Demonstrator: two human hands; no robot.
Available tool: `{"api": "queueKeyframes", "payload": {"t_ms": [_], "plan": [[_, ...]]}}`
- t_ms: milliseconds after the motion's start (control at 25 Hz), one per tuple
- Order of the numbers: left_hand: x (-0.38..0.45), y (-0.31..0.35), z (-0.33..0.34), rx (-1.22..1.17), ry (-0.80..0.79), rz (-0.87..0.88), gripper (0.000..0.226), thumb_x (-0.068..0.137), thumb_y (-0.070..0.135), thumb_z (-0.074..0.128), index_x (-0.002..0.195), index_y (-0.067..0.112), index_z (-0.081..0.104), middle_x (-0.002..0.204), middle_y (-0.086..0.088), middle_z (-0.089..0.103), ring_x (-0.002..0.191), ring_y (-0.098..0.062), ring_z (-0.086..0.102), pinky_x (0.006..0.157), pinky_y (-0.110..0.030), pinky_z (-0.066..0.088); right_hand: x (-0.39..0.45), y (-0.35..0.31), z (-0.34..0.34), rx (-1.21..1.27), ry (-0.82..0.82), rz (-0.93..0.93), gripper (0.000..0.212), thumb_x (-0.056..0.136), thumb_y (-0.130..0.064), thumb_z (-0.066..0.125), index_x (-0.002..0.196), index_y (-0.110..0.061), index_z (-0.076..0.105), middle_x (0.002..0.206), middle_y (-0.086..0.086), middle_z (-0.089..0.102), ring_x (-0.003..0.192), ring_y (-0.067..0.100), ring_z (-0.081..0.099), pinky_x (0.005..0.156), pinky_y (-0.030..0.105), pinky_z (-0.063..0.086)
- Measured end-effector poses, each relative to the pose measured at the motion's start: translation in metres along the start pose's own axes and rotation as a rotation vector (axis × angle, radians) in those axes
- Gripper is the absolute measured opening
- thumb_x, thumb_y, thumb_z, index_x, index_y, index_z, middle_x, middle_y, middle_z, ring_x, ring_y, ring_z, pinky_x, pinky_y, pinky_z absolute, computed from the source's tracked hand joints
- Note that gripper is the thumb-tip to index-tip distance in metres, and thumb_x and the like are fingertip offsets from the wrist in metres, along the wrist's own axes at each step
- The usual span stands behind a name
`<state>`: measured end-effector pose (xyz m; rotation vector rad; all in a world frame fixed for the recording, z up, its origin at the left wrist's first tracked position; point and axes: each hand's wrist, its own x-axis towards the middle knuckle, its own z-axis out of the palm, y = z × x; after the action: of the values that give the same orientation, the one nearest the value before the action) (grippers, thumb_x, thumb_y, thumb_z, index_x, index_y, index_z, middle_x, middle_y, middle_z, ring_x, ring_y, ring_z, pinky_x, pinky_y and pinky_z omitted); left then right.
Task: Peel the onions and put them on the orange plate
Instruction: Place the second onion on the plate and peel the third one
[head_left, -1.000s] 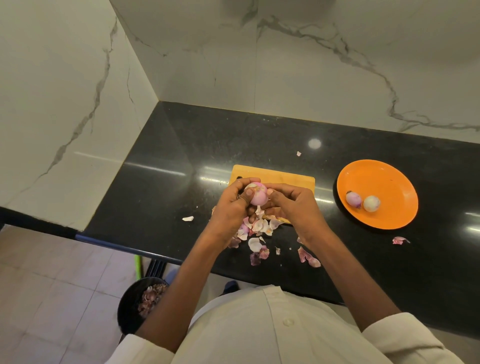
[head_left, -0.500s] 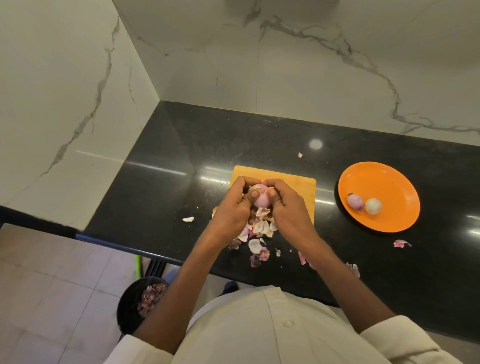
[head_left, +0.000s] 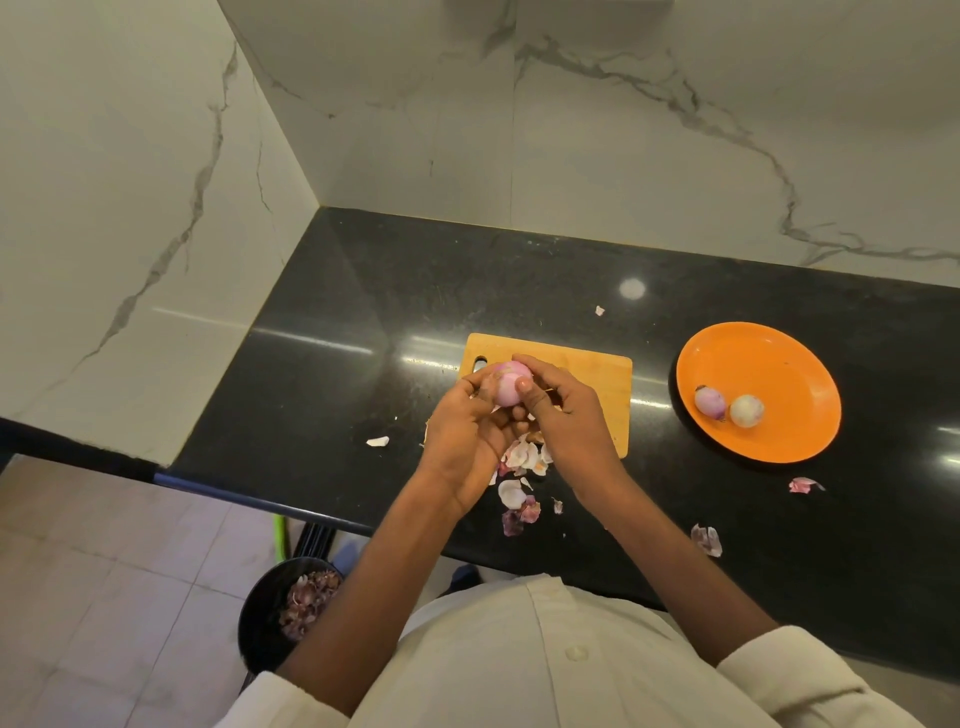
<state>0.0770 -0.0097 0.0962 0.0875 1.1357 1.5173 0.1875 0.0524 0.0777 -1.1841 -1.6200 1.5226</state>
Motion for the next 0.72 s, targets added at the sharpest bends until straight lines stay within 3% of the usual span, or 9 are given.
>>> {"api": "queueKeyframes", "payload": {"t_ms": [160, 280, 360, 520, 640, 720], "plan": [[0.000, -0.002, 0.008, -0.193, -0.019, -0.073, 0.024, 0.114, 0.017, 0.042, 0.132, 0.004, 0.052, 0.090, -0.013, 0.066, 0.059, -0.011, 0.058, 0.055, -0.023, 0.053, -0.011, -0.004, 0.011, -0.247, 0.081, -0.224, 0.038, 0.108, -0.014, 0.047, 0.142, -0.013, 0.063, 0.115, 0.002, 0.056, 0.104, 0.013, 0.060, 0.089, 0.021, 0.053], [-0.001, 0.000, 0.007, -0.197, -0.024, -0.073, 0.019, 0.114, 0.019, 0.043, 0.120, 0.004, 0.053, 0.080, -0.011, 0.063, 0.052, -0.009, 0.052, 0.049, -0.022, 0.045, -0.010, 0.001, 0.011, -0.459, 0.082, -0.397, 0.047, 0.101, -0.020, 0.038, 0.142, -0.006, 0.059, 0.120, 0.007, 0.056, 0.100, 0.016, 0.058, 0.081, 0.027, 0.054], [-0.002, 0.001, 0.006, -0.171, -0.030, -0.076, 0.022, 0.115, 0.020, 0.043, 0.119, 0.001, 0.053, 0.075, -0.008, 0.061, 0.052, -0.009, 0.048, 0.048, -0.022, 0.044, -0.007, 0.005, 0.004, -0.532, 0.069, -0.476, 0.040, 0.103, -0.014, 0.042, 0.137, -0.004, 0.059, 0.118, 0.010, 0.058, 0.098, 0.019, 0.059, 0.079, 0.034, 0.056], [-0.004, 0.001, 0.009, -0.161, -0.043, -0.108, 0.020, 0.116, 0.016, 0.038, 0.116, 0.001, 0.051, 0.087, -0.013, 0.059, 0.053, -0.010, 0.044, 0.047, -0.023, 0.042, 0.001, 0.009, -0.008, -0.616, 0.041, -0.580, 0.032, 0.098, -0.007, 0.057, 0.129, -0.004, 0.063, 0.109, 0.010, 0.064, 0.091, 0.022, 0.063, 0.073, 0.036, 0.058], [-0.005, 0.002, 0.009, -0.124, -0.056, -0.118, 0.024, 0.116, 0.019, 0.039, 0.119, -0.001, 0.052, 0.093, -0.016, 0.058, 0.056, -0.012, 0.045, 0.049, -0.024, 0.043, 0.007, 0.010, -0.013, -0.476, 0.041, -0.498, 0.026, 0.101, 0.000, 0.056, 0.123, -0.006, 0.067, 0.114, 0.004, 0.071, 0.101, 0.015, 0.067, 0.082, 0.037, 0.059], [-0.004, 0.003, 0.009, -0.074, -0.038, -0.105, 0.029, 0.116, 0.025, 0.040, 0.116, 0.001, 0.056, 0.088, -0.013, 0.059, 0.058, -0.012, 0.048, 0.051, -0.025, 0.045, 0.004, 0.003, -0.014, -0.284, 0.040, -0.313, 0.024, 0.110, -0.012, 0.049, 0.121, -0.011, 0.070, 0.113, -0.005, 0.073, 0.103, 0.009, 0.068, 0.084, 0.031, 0.057]]}}
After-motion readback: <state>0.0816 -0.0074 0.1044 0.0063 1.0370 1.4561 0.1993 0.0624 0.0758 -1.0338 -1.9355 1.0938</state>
